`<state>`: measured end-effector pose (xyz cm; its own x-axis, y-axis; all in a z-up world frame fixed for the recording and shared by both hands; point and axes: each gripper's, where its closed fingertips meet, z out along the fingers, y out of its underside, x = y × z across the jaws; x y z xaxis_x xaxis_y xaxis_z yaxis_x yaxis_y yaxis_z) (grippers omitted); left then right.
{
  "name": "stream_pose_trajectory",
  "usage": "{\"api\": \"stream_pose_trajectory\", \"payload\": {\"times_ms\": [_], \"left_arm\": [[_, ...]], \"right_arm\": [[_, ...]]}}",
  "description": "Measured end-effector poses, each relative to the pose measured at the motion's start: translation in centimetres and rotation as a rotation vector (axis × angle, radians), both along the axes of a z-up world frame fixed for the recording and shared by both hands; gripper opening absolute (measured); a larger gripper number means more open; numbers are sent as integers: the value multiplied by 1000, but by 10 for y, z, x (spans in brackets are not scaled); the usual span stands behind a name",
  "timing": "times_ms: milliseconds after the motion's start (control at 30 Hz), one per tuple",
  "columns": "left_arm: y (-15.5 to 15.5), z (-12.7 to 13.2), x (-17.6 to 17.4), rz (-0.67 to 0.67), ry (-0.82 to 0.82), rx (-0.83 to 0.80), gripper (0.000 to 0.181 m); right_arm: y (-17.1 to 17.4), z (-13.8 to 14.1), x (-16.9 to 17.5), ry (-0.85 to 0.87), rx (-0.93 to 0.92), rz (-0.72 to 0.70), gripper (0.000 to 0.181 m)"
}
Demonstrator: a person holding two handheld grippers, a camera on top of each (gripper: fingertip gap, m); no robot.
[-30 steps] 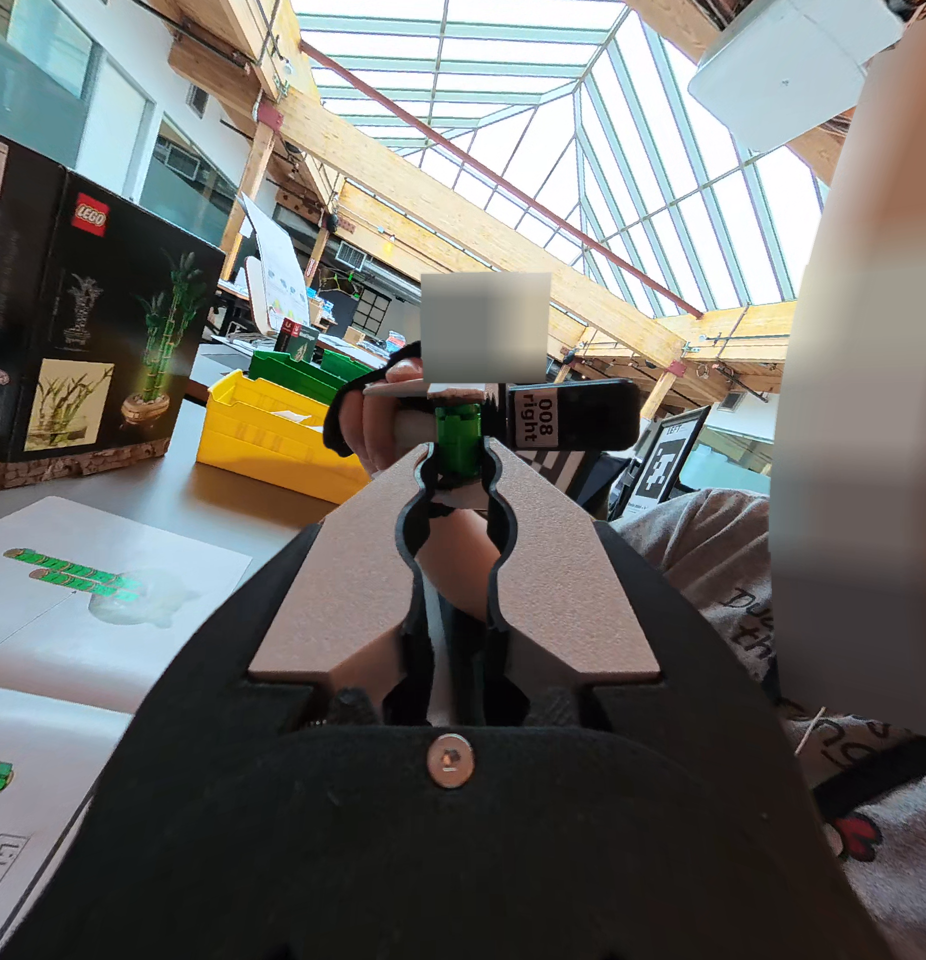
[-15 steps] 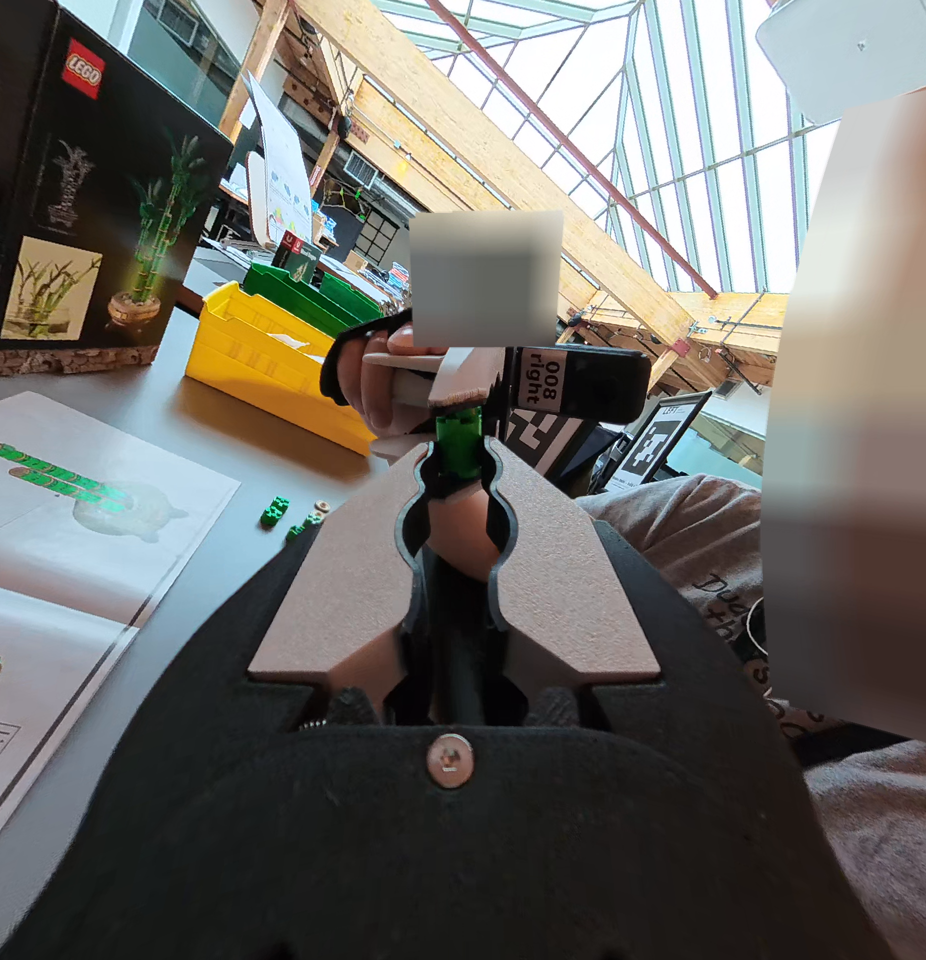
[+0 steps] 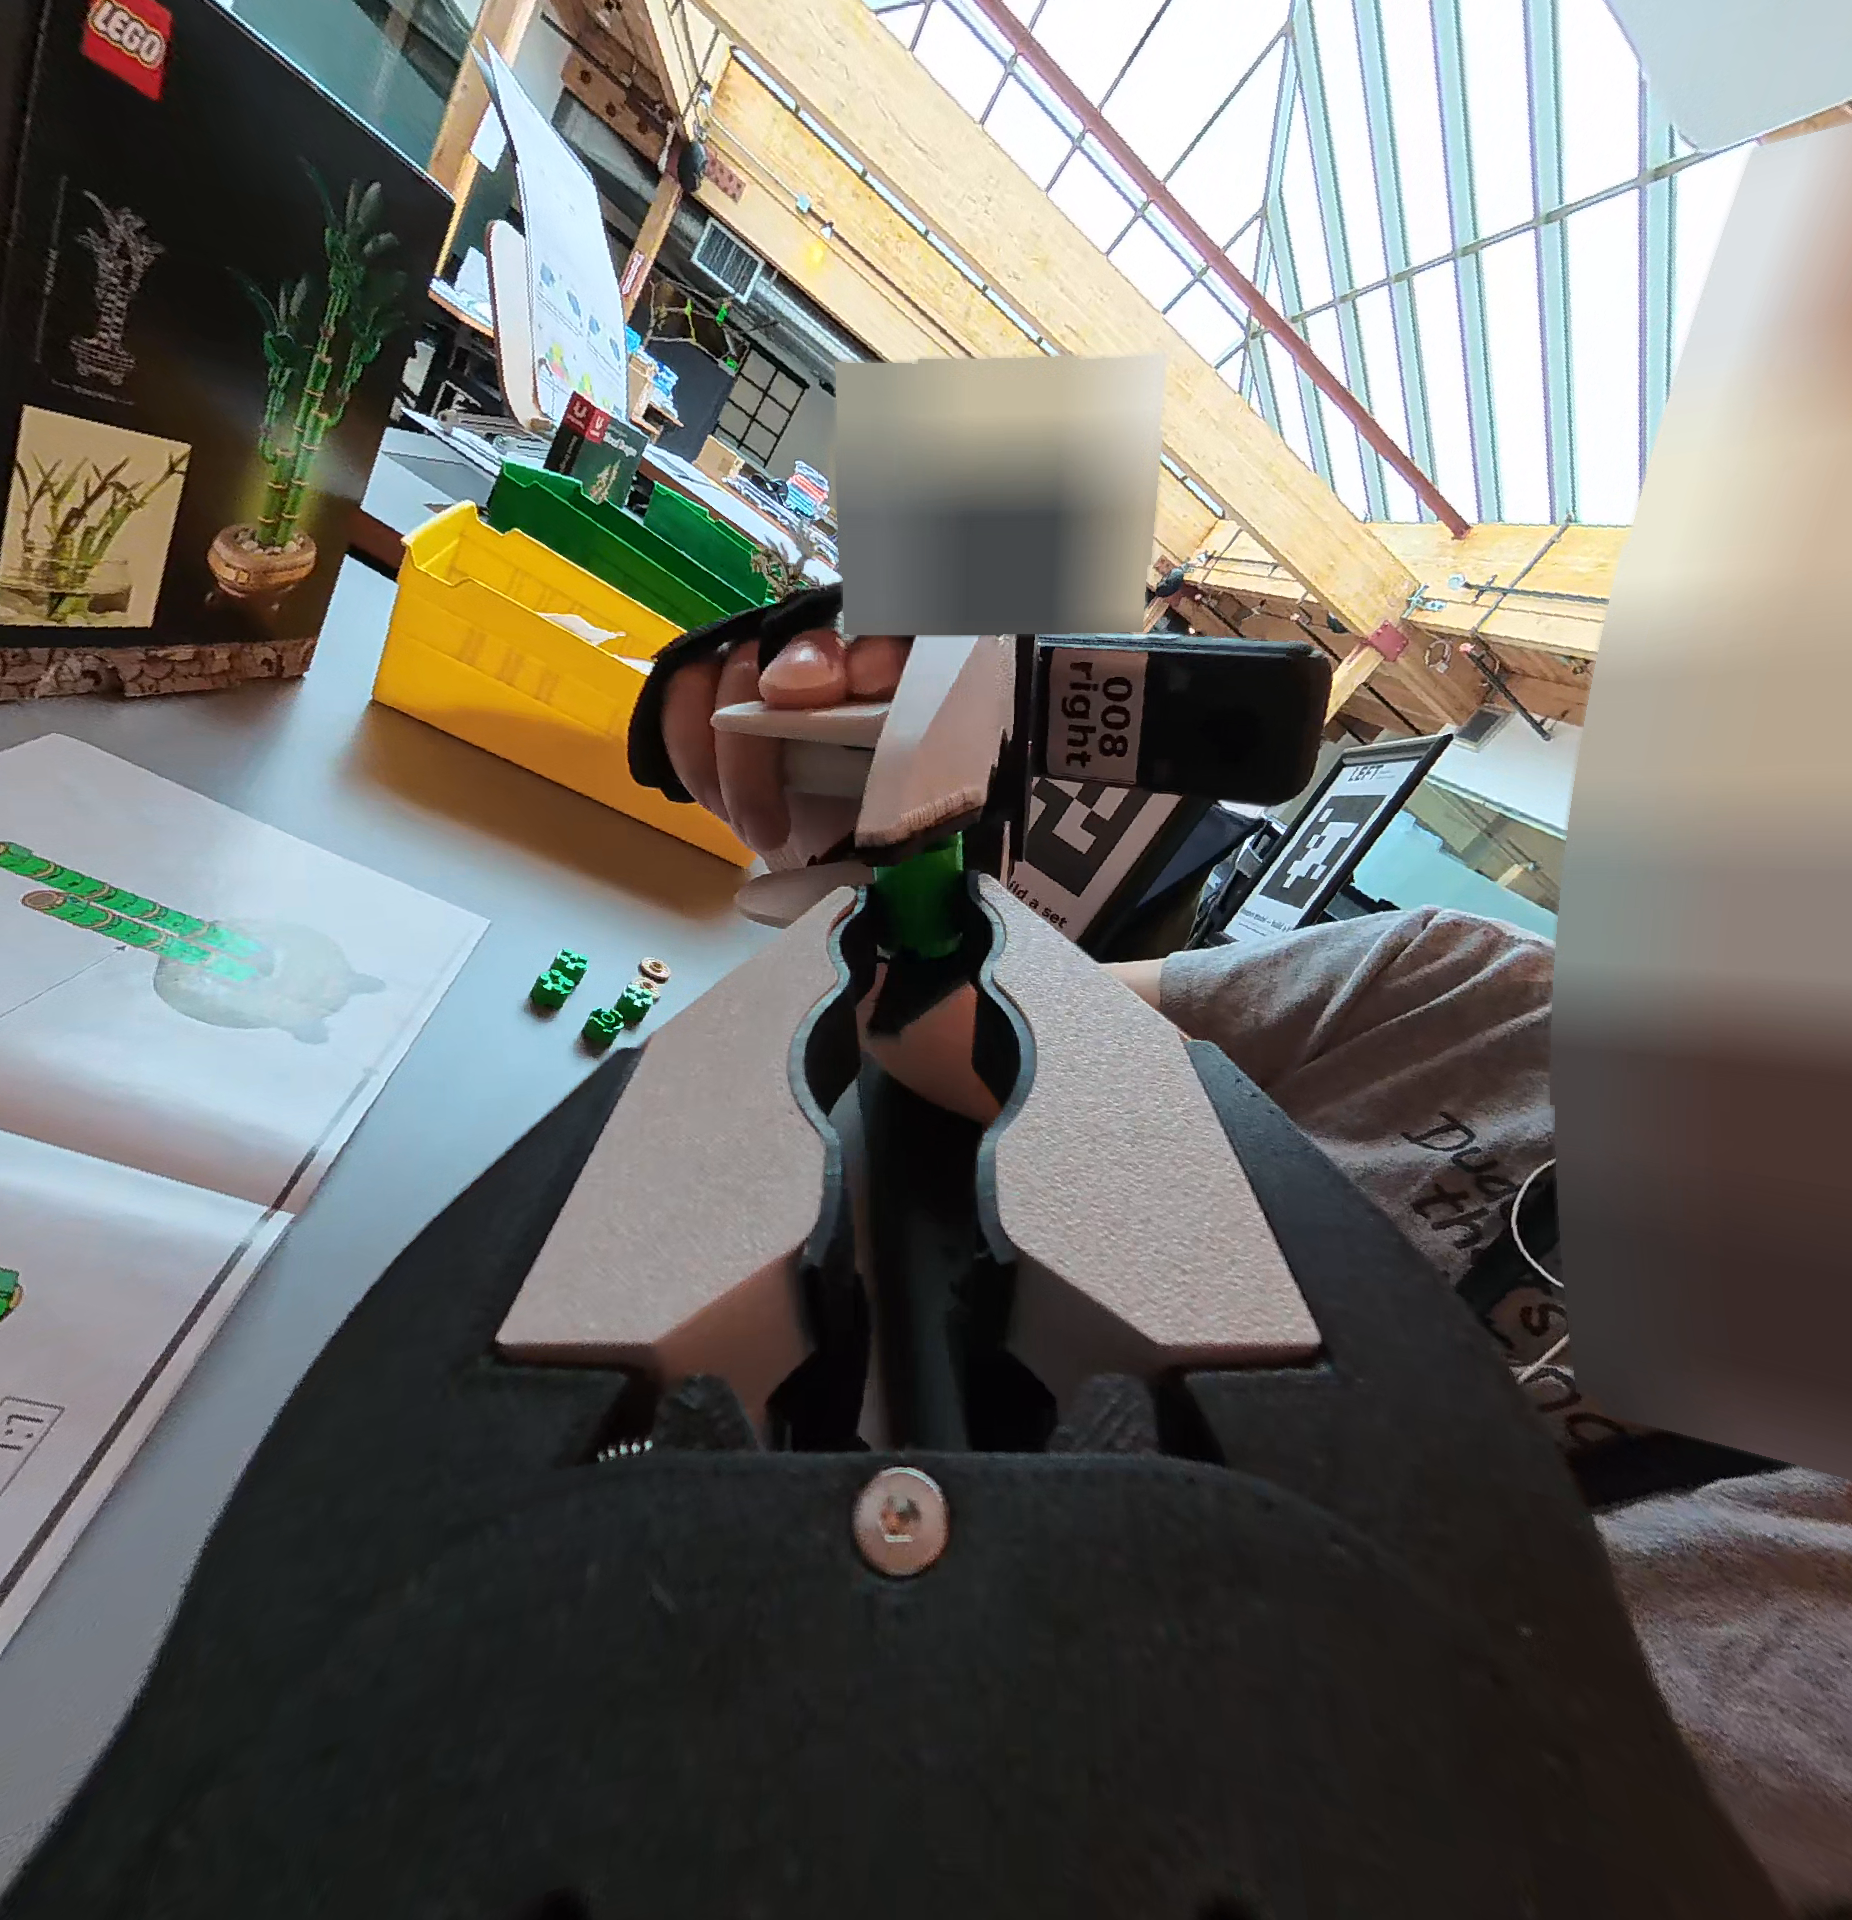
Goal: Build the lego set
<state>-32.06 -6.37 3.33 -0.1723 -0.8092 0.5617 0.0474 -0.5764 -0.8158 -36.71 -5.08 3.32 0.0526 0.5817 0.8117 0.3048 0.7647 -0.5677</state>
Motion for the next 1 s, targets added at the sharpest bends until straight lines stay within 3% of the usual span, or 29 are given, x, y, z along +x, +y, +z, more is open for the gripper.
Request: {"api": "stream_pose_trajectory", "payload": {"times_ms": [1000], "left_arm": [[-2, 16, -5, -10, -117, 26, 14]], "right_arm": [[3, 14, -2, 35, 110, -85, 24]]}}
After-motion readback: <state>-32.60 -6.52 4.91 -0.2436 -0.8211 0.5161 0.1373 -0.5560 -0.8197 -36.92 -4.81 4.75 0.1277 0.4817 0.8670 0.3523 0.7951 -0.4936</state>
